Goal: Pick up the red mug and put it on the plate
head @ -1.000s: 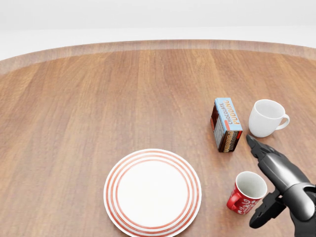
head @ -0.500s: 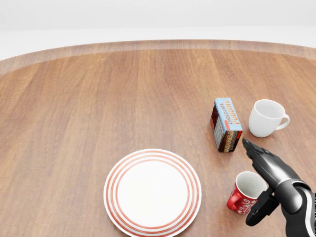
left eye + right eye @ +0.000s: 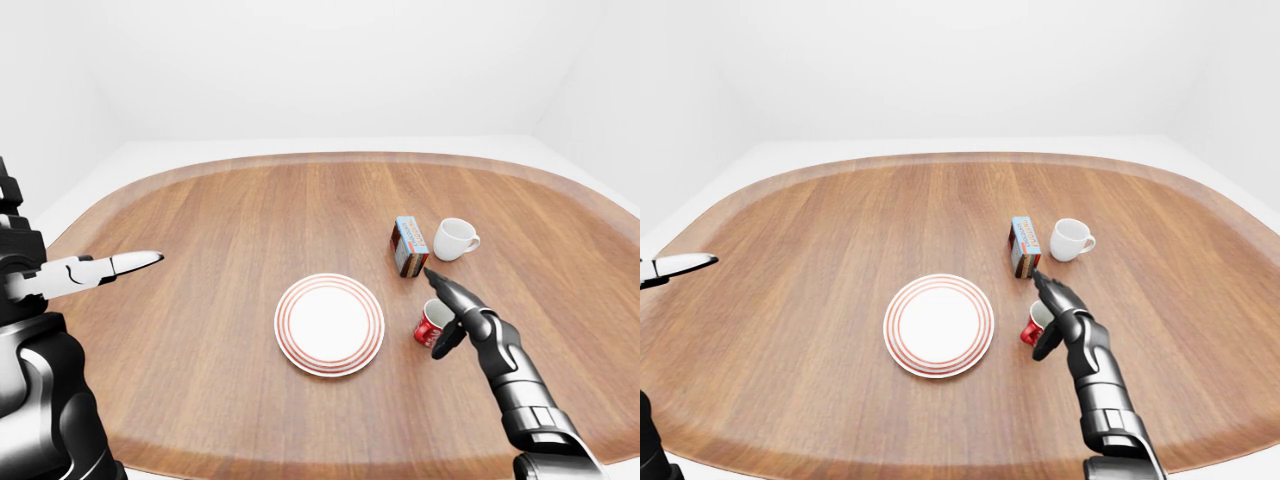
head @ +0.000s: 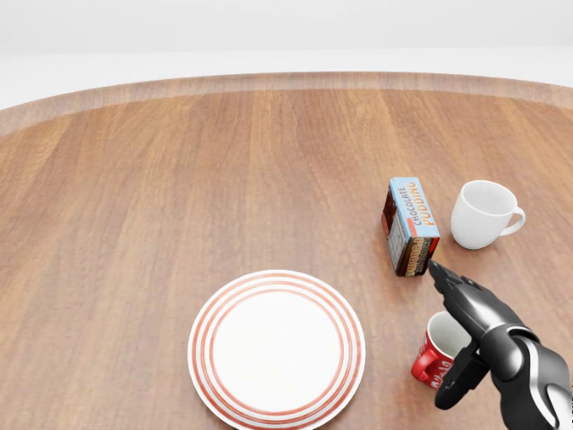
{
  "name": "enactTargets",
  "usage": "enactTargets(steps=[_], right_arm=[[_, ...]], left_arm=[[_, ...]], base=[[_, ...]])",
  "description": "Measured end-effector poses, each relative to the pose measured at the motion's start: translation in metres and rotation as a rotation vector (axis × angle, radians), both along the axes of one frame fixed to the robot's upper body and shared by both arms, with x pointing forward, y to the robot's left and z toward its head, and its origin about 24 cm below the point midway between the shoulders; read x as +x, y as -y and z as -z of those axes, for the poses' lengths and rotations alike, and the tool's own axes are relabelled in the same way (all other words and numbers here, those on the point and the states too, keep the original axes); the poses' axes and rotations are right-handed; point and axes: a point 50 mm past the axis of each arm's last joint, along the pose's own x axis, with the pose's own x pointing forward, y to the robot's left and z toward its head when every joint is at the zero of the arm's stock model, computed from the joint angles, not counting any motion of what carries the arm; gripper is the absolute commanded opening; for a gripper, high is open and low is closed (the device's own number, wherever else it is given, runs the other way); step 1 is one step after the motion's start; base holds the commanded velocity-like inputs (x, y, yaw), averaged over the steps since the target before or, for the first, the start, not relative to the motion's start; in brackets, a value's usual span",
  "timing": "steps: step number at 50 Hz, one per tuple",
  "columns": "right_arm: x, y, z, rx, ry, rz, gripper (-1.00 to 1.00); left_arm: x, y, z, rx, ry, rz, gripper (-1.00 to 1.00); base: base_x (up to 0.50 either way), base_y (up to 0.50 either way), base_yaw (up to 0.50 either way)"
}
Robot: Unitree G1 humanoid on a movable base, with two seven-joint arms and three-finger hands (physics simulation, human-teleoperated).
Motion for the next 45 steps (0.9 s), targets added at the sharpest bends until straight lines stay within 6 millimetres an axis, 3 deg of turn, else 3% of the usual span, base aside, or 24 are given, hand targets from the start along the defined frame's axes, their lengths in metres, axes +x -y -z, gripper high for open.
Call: enactTargets(steps=[45], right_arm=[[0.007, 0.009, 0.028, -0.021, -0.06, 0.037, 1.0]], left_arm=[[0.002, 0.0, 0.003, -0.003, -0.017, 0.001, 1.0]], base=[[0.0, 0.0, 0.0]])
